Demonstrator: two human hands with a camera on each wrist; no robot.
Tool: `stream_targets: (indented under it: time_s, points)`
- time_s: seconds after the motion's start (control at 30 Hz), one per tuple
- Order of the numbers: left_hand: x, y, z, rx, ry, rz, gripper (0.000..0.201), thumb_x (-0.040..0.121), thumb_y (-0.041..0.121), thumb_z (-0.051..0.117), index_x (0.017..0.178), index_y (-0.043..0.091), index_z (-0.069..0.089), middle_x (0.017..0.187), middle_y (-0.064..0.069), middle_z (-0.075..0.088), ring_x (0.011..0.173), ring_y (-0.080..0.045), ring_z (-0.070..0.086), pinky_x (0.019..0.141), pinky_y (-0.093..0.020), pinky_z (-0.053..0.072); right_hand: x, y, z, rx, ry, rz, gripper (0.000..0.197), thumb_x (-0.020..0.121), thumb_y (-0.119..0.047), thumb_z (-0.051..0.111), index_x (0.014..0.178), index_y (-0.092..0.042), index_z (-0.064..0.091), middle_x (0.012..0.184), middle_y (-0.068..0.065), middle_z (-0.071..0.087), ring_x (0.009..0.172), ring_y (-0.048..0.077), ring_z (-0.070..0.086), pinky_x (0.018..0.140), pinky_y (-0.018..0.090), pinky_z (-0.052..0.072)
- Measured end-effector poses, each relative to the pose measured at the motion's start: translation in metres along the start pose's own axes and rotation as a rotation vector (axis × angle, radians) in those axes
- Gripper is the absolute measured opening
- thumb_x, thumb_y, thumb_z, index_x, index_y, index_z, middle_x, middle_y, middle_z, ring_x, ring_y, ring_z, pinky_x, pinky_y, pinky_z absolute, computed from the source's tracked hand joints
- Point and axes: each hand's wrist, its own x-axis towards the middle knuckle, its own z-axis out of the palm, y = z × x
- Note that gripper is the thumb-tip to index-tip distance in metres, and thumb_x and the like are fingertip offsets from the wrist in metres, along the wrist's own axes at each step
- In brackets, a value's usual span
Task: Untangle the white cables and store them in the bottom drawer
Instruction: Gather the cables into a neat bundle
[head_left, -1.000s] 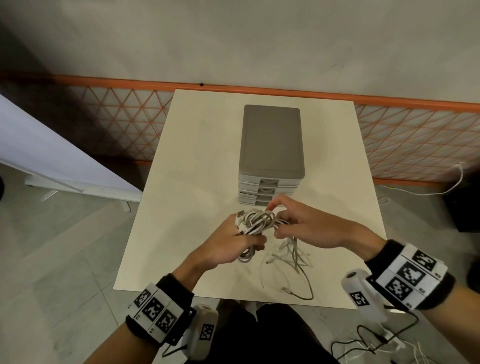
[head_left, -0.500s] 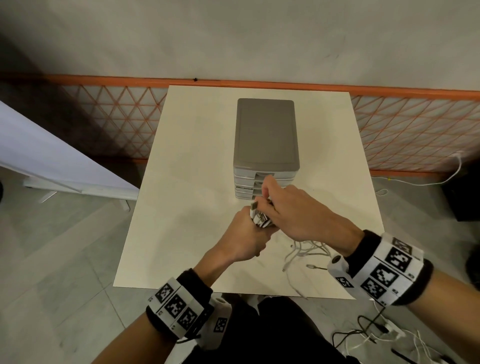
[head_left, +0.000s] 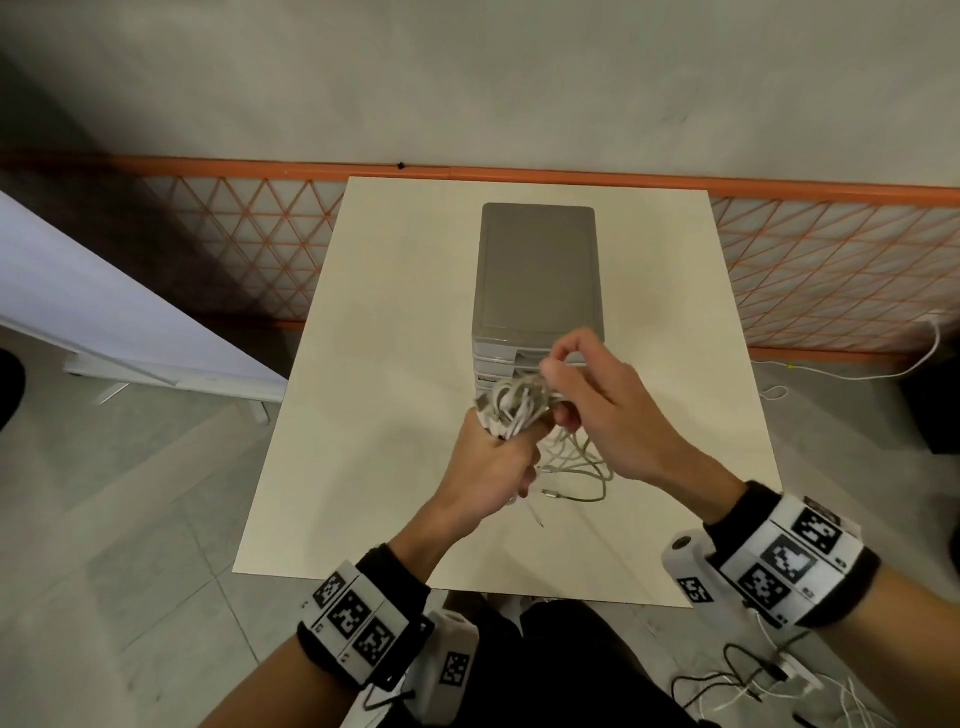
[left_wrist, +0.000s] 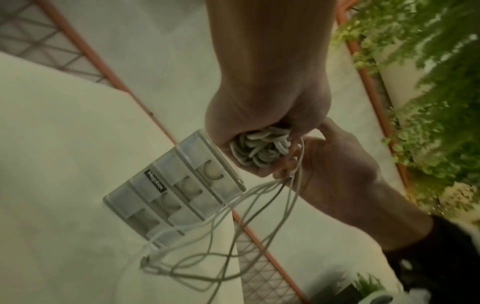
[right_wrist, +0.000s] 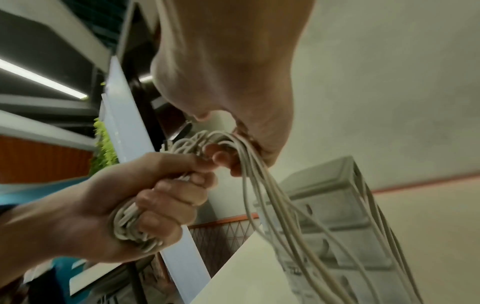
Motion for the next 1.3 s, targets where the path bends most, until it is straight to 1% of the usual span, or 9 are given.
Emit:
stream_targets:
  time_s: [0.07, 0.17, 0.33, 0.5, 0.67, 0.83, 1.03, 1.2, 1.3]
  points:
    - [0.0, 0.003, -0.001, -0.145, 0.049, -0.051, 0.04, 0.098, 0.009, 0.058, 0.065, 0.03, 0.065, 0.047, 0.004, 0.037, 0.041, -0.016, 0.032, 0.043, -0.029, 0.033, -0.001, 0.007, 0.001, 0.098, 0.047, 0.013, 0.024, 0.1, -0.034, 0.044, 0.094, -0.012, 0.052, 0.067, 0.001, 0.061, 0.068, 0.035, 0.054, 0.067, 0.056, 0.044]
    - [0.001, 0.01, -0.002, -0.288, 0.1, -0.088, 0.045, 0.098, 0.014, 0.059, 0.057, 0.031, 0.066, 0.047, 0.007, 0.035, 0.044, -0.016, 0.027, 0.044, -0.029, 0.032, -0.002, 0.015, 0.009, 0.063, 0.06, 0.023, 0.028, 0.101, -0.028, 0.038, 0.095, -0.007, 0.055, 0.074, -0.006, 0.062, 0.078, 0.038, 0.053, 0.075, 0.052, 0.042]
    - [0.012, 0.019, -0.008, -0.328, 0.162, -0.089, 0.051, 0.097, 0.016, 0.06, 0.048, 0.03, 0.058, 0.048, 0.004, 0.034, 0.043, -0.016, 0.03, 0.046, -0.029, 0.032, -0.002, 0.013, 0.023, -0.093, 0.093, -0.06, 0.03, 0.108, -0.02, 0.031, 0.105, -0.01, 0.059, 0.075, 0.002, 0.062, 0.061, 0.008, 0.052, 0.061, 0.021, 0.041]
    - [0.01, 0.017, -0.012, -0.181, 0.139, -0.017, 0.031, 0.093, 0.038, 0.063, 0.065, 0.025, 0.059, 0.054, -0.006, 0.038, 0.045, -0.024, 0.04, 0.053, -0.042, 0.032, 0.001, -0.003, 0.036, -0.179, 0.197, -0.134, 0.029, 0.106, -0.014, 0.035, 0.119, -0.008, 0.061, 0.067, -0.021, 0.047, 0.065, -0.006, 0.053, 0.061, 0.008, 0.036]
    - [0.008, 0.017, -0.005, -0.199, 0.148, 0.02, 0.042, 0.099, 0.041, 0.054, 0.074, 0.007, 0.052, 0.067, -0.014, 0.047, 0.057, -0.028, 0.046, 0.053, -0.039, 0.038, 0.002, -0.014, 0.043, -0.165, 0.217, -0.117, 0.031, 0.107, -0.019, 0.033, 0.109, -0.01, 0.062, 0.07, -0.017, 0.054, 0.066, 0.0, 0.057, 0.065, 0.01, 0.039]
    - [0.007, 0.018, -0.007, -0.294, 0.122, 0.048, 0.048, 0.077, 0.062, 0.06, 0.082, 0.014, 0.063, 0.082, -0.018, 0.061, 0.077, -0.03, 0.061, 0.07, -0.043, 0.05, -0.002, -0.017, 0.047, -0.181, 0.209, -0.134, 0.031, 0.107, -0.018, 0.032, 0.114, -0.012, 0.062, 0.094, -0.005, 0.06, 0.084, 0.005, 0.057, 0.076, 0.013, 0.041]
    - [0.011, 0.017, -0.006, -0.386, 0.108, -0.013, 0.044, 0.079, 0.039, 0.073, 0.106, 0.004, 0.068, 0.102, -0.018, 0.074, 0.101, -0.029, 0.071, 0.083, -0.037, 0.058, -0.003, -0.004, 0.055, -0.44, 0.316, -0.123, 0.029, 0.103, -0.015, 0.037, 0.111, -0.011, 0.065, 0.102, -0.002, 0.045, 0.093, 0.017, 0.04, 0.083, 0.033, 0.044]
    - [0.013, 0.015, -0.006, -0.383, 0.11, -0.025, 0.053, 0.072, 0.047, 0.078, 0.104, 0.006, 0.071, 0.109, -0.026, 0.07, 0.102, -0.033, 0.07, 0.087, -0.048, 0.053, -0.005, -0.006, 0.045, -0.321, 0.205, -0.093, 0.027, 0.104, -0.013, 0.041, 0.111, -0.007, 0.067, 0.102, -0.004, 0.047, 0.097, 0.014, 0.041, 0.086, 0.008, 0.032]
    - [0.015, 0.012, -0.012, -0.345, 0.083, -0.006, 0.033, 0.08, 0.041, 0.077, 0.099, 0.014, 0.075, 0.1, -0.016, 0.075, 0.098, -0.03, 0.072, 0.085, -0.046, 0.055, -0.005, -0.002, 0.036, -0.375, 0.108, -0.065, 0.027, 0.104, -0.02, 0.043, 0.118, -0.017, 0.066, 0.111, -0.007, 0.043, 0.101, 0.012, 0.031, 0.097, 0.016, 0.029]
